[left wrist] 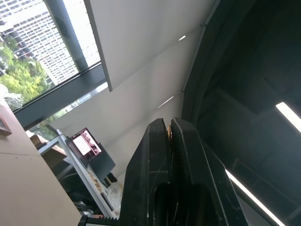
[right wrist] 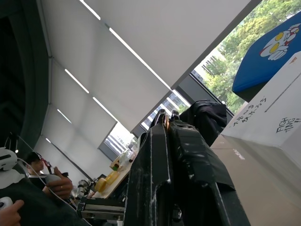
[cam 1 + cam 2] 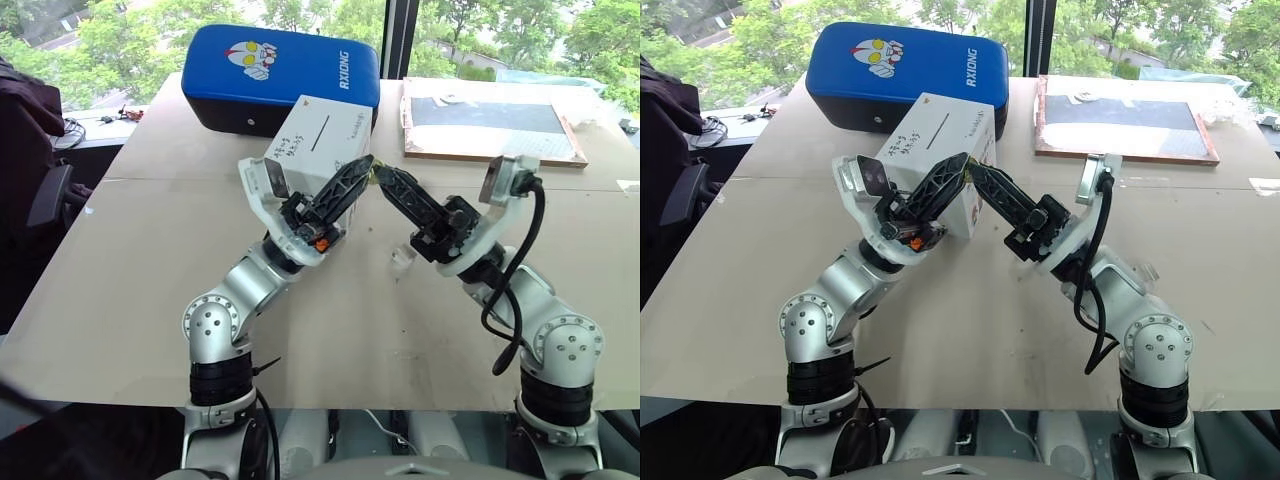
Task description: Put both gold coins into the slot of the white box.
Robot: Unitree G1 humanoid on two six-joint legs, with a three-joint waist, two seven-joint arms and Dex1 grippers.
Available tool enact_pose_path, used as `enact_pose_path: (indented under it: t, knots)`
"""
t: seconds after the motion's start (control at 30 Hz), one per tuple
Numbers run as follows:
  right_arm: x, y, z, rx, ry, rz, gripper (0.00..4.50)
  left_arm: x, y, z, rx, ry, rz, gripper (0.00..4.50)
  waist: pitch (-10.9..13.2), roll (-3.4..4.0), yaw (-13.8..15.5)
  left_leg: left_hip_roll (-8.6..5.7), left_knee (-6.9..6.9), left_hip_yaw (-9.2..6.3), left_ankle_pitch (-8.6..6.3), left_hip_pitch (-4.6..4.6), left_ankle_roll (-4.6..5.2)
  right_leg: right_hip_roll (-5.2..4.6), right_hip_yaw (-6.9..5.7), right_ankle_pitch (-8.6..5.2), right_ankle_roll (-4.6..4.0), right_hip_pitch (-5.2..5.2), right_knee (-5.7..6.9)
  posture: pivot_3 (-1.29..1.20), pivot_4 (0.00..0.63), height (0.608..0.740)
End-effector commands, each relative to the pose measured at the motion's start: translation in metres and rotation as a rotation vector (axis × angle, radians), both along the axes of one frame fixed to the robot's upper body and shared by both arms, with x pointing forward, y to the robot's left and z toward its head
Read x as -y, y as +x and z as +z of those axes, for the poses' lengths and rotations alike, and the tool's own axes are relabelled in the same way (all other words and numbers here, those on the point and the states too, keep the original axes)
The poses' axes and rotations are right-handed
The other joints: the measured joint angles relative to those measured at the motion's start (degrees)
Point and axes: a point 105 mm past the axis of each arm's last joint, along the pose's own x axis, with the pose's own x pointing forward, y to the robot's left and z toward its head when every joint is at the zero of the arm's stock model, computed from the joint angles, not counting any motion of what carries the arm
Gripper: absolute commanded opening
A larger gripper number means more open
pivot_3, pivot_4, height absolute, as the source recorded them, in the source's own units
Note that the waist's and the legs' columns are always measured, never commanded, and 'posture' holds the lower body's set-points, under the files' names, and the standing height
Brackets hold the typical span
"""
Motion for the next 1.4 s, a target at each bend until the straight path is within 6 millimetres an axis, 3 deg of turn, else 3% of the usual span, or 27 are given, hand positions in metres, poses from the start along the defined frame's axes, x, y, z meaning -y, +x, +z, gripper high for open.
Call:
enact_pose_path:
  t: [0.03,0.13,0.23,0.43,0.57,0.63,0.7,0.77,0.9,1.13,1.4]
  knots:
    - [0.001,-0.005,0.008,0.037,0.013,-0.003,0.59,0.000,-0.001,0.007,0.036,0.001,0.017,0.00,0.00,0.00,0.01,0.00,0.00,0.00,0.00,0.00,0.00,0.00,0.00,0.00,0.00,0.00,0.00,0.00,0.150,0.740]
    - [0.005,-0.001,0.007,0.031,0.006,-0.041,1.36,-0.003,0.007,0.009,0.040,0.013,0.064,0.00,0.00,0.00,0.02,0.00,0.00,0.00,0.00,0.00,0.00,0.00,0.00,0.00,0.00,0.00,0.00,0.00,0.150,0.740]
    - [0.014,0.009,0.004,0.024,-0.025,-0.118,2.62,-0.009,0.016,0.020,0.074,0.038,0.146,0.00,0.00,0.00,0.04,0.00,0.00,0.00,0.00,0.00,0.00,0.01,-0.02,0.00,0.00,0.00,0.00,0.00,0.150,0.740]
    - [0.042,0.017,0.004,0.103,-0.129,-0.257,2.62,-0.032,0.034,0.058,0.170,0.085,0.353,0.00,0.01,-0.01,0.19,-0.01,0.00,0.00,0.00,-0.04,0.00,0.01,-0.04,0.00,0.00,0.00,-0.05,0.00,0.150,0.740]
    - [0.059,0.020,0.016,0.340,-0.333,-0.353,2.62,-0.041,0.060,0.069,0.274,0.382,0.659,0.00,0.02,-0.02,0.21,-0.03,-0.01,0.04,0.00,-0.02,0.01,0.03,-0.07,0.00,0.01,0.00,-0.06,0.00,0.150,0.740]
    - [0.061,0.016,0.024,0.476,-0.386,-0.353,2.62,-0.044,0.072,0.066,0.337,0.566,0.807,0.00,0.02,-0.02,0.12,-0.05,-0.01,0.05,-0.01,-0.02,0.01,0.05,-0.06,0.00,0.01,-0.01,-0.06,0.00,0.150,0.740]
    - [0.060,0.013,0.023,0.583,-0.508,-0.323,2.62,-0.045,0.083,0.054,0.424,0.813,0.943,0.00,0.02,-0.01,0.09,-0.05,-0.02,0.06,-0.01,0.00,0.01,0.08,-0.05,0.00,0.01,-0.01,-0.07,0.00,0.150,0.740]
    - [0.060,0.013,0.019,0.642,-0.600,-0.300,2.62,-0.043,0.090,0.042,0.449,0.952,1.004,0.00,0.02,-0.01,0.20,-0.02,-0.11,0.05,-0.01,0.02,0.01,0.08,-0.06,0.00,0.02,0.00,-0.12,0.00,0.150,0.740]
    - [0.058,0.013,0.017,0.684,-0.645,-0.281,2.62,-0.034,0.100,0.026,0.349,0.974,1.015,0.00,0.06,-0.08,0.66,0.05,-0.12,0.01,0.12,-0.08,-0.21,-0.01,-0.02,0.00,0.02,-0.02,-0.20,0.00,0.150,0.740]
    - [0.063,0.015,0.024,0.691,-0.642,-0.310,2.62,-0.038,0.112,0.006,0.281,1.139,1.023,0.00,0.06,-0.09,0.88,0.04,-0.12,0.01,0.13,-0.03,-0.23,-0.04,0.02,0.00,0.02,-0.01,-0.16,0.00,0.150,0.740]
    - [0.065,0.015,0.026,0.679,-0.625,-0.327,2.62,-0.064,0.118,0.002,0.199,1.223,1.125,0.00,0.04,-0.07,0.79,0.04,-0.11,0.05,0.14,0.06,-0.24,-0.04,0.12,0.00,0.02,-0.01,-0.03,0.00,0.150,0.740]
